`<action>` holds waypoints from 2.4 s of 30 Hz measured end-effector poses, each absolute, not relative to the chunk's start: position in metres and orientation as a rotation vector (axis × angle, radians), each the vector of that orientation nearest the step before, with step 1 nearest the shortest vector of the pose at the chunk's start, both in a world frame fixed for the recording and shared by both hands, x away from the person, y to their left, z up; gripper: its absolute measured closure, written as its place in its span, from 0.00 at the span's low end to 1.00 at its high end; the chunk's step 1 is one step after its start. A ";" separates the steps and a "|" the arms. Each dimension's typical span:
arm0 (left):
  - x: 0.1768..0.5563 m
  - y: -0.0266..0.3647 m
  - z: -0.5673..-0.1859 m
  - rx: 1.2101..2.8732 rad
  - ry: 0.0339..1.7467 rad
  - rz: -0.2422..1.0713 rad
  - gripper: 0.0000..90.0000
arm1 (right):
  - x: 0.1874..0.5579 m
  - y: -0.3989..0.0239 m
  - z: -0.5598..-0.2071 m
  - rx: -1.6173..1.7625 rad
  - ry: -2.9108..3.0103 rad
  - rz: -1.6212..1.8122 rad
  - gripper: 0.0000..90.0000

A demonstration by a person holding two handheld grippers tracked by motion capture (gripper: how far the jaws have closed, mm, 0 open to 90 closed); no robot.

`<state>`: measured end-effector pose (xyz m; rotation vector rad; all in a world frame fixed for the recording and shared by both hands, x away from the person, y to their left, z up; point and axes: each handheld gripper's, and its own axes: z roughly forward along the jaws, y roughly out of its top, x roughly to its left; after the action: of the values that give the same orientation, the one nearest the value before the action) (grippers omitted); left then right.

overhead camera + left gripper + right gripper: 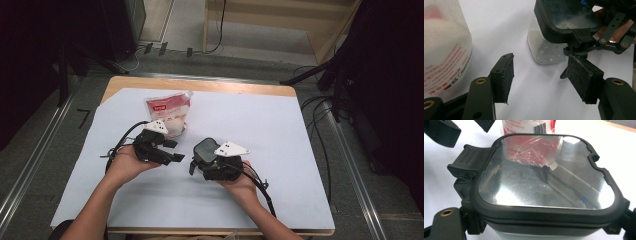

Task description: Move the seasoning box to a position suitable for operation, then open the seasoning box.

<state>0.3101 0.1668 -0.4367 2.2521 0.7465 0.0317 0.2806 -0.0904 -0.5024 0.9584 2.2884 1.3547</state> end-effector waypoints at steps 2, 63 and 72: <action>0.310 0.167 -0.437 2.252 0.746 0.033 0.44 | 0.280 -0.090 -0.503 0.955 2.286 1.349 0.17; 0.308 0.159 -0.438 2.263 0.701 -0.009 0.53 | 0.261 -0.158 -0.469 1.108 2.421 1.358 0.81; 0.307 0.153 -0.441 2.281 0.690 -0.021 0.62 | 0.262 -0.160 -0.467 1.086 2.426 1.368 0.94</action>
<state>0.3075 0.1530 -0.4409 2.2813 0.6902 -0.0206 0.2624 -0.1601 -0.4672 1.0859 2.4265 1.3682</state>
